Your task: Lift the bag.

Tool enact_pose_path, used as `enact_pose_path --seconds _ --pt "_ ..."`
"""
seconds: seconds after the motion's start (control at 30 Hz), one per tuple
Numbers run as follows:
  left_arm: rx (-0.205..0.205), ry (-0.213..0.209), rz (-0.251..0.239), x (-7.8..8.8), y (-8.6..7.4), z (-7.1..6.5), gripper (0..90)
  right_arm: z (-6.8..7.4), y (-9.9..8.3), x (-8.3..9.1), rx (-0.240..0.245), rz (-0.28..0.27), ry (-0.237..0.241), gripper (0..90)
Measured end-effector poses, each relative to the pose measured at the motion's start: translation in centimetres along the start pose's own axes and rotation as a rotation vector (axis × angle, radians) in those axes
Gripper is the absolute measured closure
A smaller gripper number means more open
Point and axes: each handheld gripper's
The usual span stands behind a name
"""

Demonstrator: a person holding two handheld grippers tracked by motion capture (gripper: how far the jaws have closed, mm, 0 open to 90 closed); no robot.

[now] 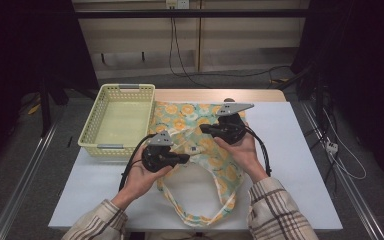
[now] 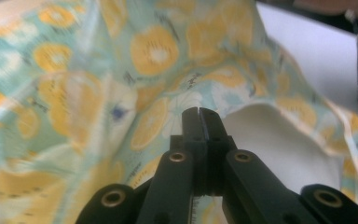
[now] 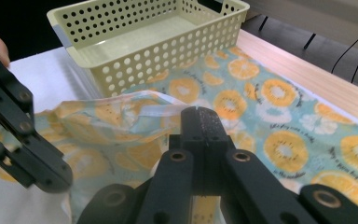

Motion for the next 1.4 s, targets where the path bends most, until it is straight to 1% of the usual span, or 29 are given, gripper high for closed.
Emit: enact_pose_path --seconds 0.03,0.23,0.33,0.5,0.6,0.67,0.77,0.9,0.97,1.0,1.03,1.07,1.1,1.17,1.2,1.23,1.27,1.3,1.33,1.37,1.4 --pt "-0.003 0.005 -0.011 0.4 0.4 0.0 90.0 0.0 0.2 0.0 -0.001 -0.008 0.0 90.0" --pt "0.006 0.023 -0.12 2.7 2.6 0.4 90.0 -0.1 1.4 0.4 0.009 -0.034 -0.003 90.0" --pt "-0.01 0.036 -0.162 3.7 3.8 0.3 90.0 -0.1 2.0 0.6 0.014 -0.045 -0.004 90.0" --pt "-0.013 0.039 -0.237 4.8 5.6 0.2 90.0 -0.2 3.1 1.0 0.024 -0.071 -0.01 90.0" --pt "-0.023 0.043 -0.283 5.4 6.8 0.0 90.0 -0.4 3.8 1.3 0.023 -0.092 -0.014 90.0" --pt "-0.017 0.037 -0.312 5.6 7.5 0.0 90.0 -0.6 4.3 1.6 0.019 -0.11 -0.02 90.0" --pt "-0.017 0.034 -0.344 5.9 8.5 -0.2 90.0 -0.9 5.0 2.0 0.022 -0.123 -0.028 90.0" --pt "-0.04 0.043 -0.379 6.7 9.9 -0.4 90.0 -1.2 6.1 2.3 0.031 -0.139 -0.039 90.0" --pt "-0.046 0.051 -0.397 7.2 10.6 -0.4 90.0 -1.4 6.8 2.7 0.024 -0.17 -0.047 90.0" --pt "-0.054 0.057 -0.4 7.5 11.0 -0.5 90.0 -1.5 7.3 2.9 0.027 -0.182 -0.051 90.0" --pt "-0.062 0.044 -0.409 7.8 11.3 -0.5 90.0 -1.7 7.8 3.1 0.033 -0.19 -0.055 90.0" --pt "-0.062 0.052 -0.43 8.2 11.6 -0.6 90.0 -1.7 8.3 3.3 0.036 -0.197 -0.061 90.0" --pt "-0.071 0.048 -0.439 8.6 12.0 -0.7 90.0 -1.8 8.9 3.5 0.042 -0.202 -0.067 90.0" --pt "-0.098 0.063 -0.451 9.5 12.9 -1.0 90.0 -1.9 10.0 3.9 0.057 -0.215 -0.075 90.0" --pt "-0.103 0.055 -0.455 9.8 13.3 -1.0 90.0 -1.9 10.6 4.1 0.066 -0.223 -0.078 90.0" --pt "-0.111 0.063 -0.461 10.1 13.7 -1.1 90.0 -1.8 11.2 4.3 0.074 -0.231 -0.082 90.0" --pt "-0.117 0.083 -0.468 10.4 14.1 -1.3 90.0 -1.8 11.7 4.5 0.083 -0.24 -0.086 90.0" --pt "-0.121 0.075 -0.472 10.7 14.4 -1.3 90.0 -1.7 12.3 4.7 0.088 -0.25 -0.09 90.0" --pt "-0.123 0.081 -0.484 10.9 14.7 -1.5 90.0 -1.7 12.7 4.8 0.094 -0.257 -0.095 90.0" --pt "-0.127 0.055 -0.492 11.1 15.0 -1.5 90.0 -1.8 13.1 5.0 0.096 -0.265 -0.101 90.0" --pt "-0.125 0.07 -0.5 11.2 15.2 -1.7 90.0 -1.9 13.5 5.1 0.098 -0.272 -0.108 90.0"
Point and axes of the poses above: each handheld gripper's, and its own axes: x roughly backward along the jaws, y roughly out of its top, z roughly to its left, and after that the axes turned 13 degrees about -z, right-handed
